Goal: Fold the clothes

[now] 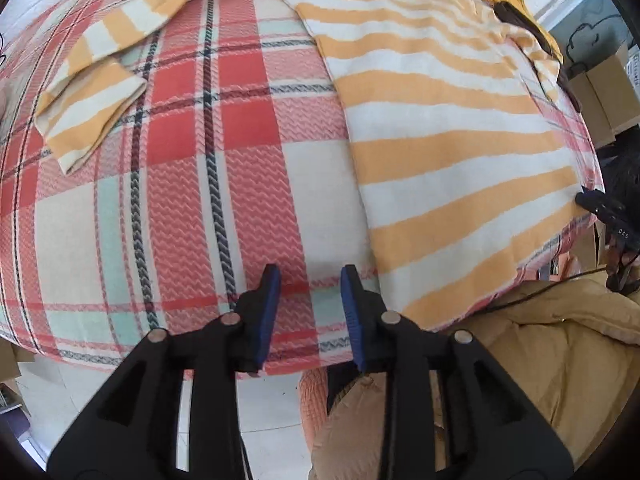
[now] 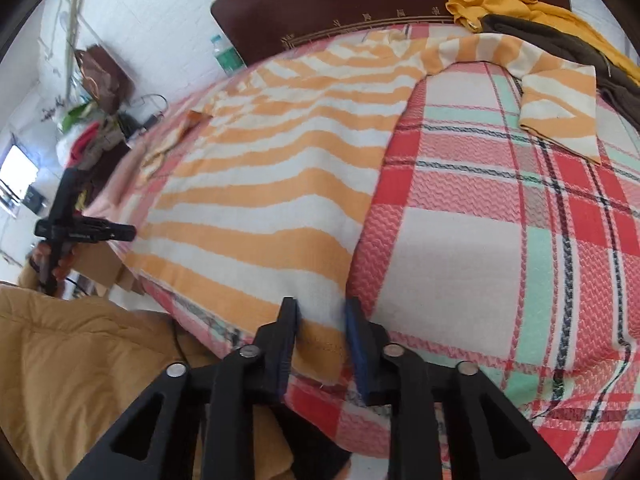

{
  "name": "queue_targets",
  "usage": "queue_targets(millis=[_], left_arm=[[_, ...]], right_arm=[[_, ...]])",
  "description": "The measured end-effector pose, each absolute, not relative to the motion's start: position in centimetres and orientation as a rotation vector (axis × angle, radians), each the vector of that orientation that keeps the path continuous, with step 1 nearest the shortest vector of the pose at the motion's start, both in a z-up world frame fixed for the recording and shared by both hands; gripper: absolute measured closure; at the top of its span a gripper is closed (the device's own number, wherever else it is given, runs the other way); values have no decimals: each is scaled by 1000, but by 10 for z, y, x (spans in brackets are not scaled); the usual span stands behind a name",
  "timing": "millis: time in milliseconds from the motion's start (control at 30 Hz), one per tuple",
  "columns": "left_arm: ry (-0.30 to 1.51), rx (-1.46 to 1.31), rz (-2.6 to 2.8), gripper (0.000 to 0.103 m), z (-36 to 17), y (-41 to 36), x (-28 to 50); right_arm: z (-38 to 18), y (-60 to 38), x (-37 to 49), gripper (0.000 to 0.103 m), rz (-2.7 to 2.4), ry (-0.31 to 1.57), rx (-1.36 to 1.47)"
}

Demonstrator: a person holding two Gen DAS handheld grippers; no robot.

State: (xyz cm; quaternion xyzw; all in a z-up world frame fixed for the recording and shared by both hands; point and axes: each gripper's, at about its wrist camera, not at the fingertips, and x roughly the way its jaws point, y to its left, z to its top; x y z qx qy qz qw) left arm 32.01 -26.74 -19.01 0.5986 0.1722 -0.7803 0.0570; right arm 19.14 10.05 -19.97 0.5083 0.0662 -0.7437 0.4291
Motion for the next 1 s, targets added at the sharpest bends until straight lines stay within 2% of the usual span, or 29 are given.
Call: queue_targets(millis=[33,67,133,167,200,333,567,600,633,667,733,867,1000], left_arm=[[553,1747,-2408,71,-183,-271,321],[566,1670,-2458,69,-174,-273,321],[577,1515,-2564,56,-153,-274,319],[581,1437,-2600,42,-144,-274,316],[586,1376,-2635,34,-137,-273,311],[600,1260,-2730,32,-123,-263,274],[491,1386,-2829,32,-136,-226,181],[487,1399,-2852,32,-137,-220,172],[484,1412,-2875,32,-138,-214,163],[482,1424,-2898,32,-138,-209,153],[482,1463,-2928,32,-142,-199,129],[498,1544,-2943,32,-152,-187,97],[588,1592,-2964,32,-161,-184,76]], right_arm=[[-196,104,186,67,-1885,140,1248],[-189,112,178,57,-1930,86,1213],[-178,128,152,44,-2069,-11,1167],[-174,136,137,41,-2145,-41,1161],[-171,143,122,40,-2207,-90,1155],[-173,167,57,33,-2374,-315,1142],[-212,180,-21,31,-2457,-355,1272],[-216,179,-27,32,-2436,-349,1281],[-215,177,-28,45,-2418,-344,1271],[-210,175,-27,68,-2403,-340,1248],[-201,170,-25,95,-2371,-330,1203],[-176,160,-19,95,-2314,-299,1101],[-118,139,-5,95,-2247,-252,940]])
